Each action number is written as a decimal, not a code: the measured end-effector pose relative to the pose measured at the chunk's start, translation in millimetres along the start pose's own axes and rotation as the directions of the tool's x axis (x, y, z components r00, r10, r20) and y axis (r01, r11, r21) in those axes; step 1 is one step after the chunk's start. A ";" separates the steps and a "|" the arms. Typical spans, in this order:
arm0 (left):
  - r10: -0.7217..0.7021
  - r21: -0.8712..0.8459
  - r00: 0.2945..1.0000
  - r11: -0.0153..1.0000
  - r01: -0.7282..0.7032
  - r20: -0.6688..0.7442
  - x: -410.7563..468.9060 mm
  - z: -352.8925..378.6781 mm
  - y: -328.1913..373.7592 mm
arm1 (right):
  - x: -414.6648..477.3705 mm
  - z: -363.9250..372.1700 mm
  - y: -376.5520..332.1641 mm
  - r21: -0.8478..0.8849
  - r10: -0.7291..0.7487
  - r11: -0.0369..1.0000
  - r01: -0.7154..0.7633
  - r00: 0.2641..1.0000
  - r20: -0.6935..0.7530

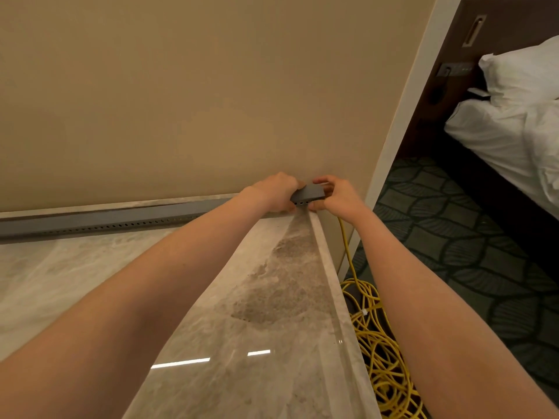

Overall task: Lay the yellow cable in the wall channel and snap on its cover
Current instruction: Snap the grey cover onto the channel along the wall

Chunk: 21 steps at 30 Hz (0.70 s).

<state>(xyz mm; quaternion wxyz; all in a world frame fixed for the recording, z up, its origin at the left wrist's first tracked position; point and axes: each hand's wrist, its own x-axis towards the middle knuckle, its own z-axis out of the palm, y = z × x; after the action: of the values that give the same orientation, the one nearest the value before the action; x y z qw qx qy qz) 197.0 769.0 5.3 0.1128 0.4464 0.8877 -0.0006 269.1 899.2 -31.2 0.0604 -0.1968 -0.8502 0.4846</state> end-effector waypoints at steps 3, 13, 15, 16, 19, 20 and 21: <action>-0.017 -0.025 1.000 1.000 0.018 0.016 1.2 1.7 -3.3 | 0.0 3.7 -0.2 -0.013 -0.039 0.999 0.038 0.999 -0.024; 0.005 -0.046 1.000 0.999 -0.005 0.009 7.7 2.9 -9.0 | 5.9 -4.3 -5.4 -0.190 -0.066 0.979 0.078 0.995 0.068; 0.000 -0.067 1.000 0.998 0.001 0.014 8.7 2.3 -9.6 | 9.1 -4.9 -6.9 -0.289 -0.076 0.952 0.098 0.993 0.087; -0.003 -0.081 1.000 0.997 0.005 0.017 10.3 2.7 -11.0 | 11.2 -5.1 -8.0 -0.357 -0.073 0.928 0.105 0.992 0.103; -0.007 -0.123 1.000 0.992 0.008 0.012 13.3 5.0 -15.4 | 15.3 -4.3 -11.4 -0.524 -0.053 0.846 0.105 0.992 0.112; -0.007 -0.140 1.000 0.990 0.008 0.007 14.0 6.8 -16.1 | 15.3 -2.7 -12.1 -0.564 -0.045 0.820 0.096 0.994 0.104; -0.007 -0.152 1.000 0.988 0.007 0.000 14.3 8.0 -16.2 | 13.7 -0.7 -14.1 -0.606 -0.040 0.790 0.091 0.995 0.097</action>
<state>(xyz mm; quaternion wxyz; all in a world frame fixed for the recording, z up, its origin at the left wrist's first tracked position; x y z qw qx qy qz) 177.6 769.8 -7.0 0.1464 0.4334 0.8867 0.0669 252.8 898.7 -20.1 -0.0233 -0.1571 -0.9689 0.1898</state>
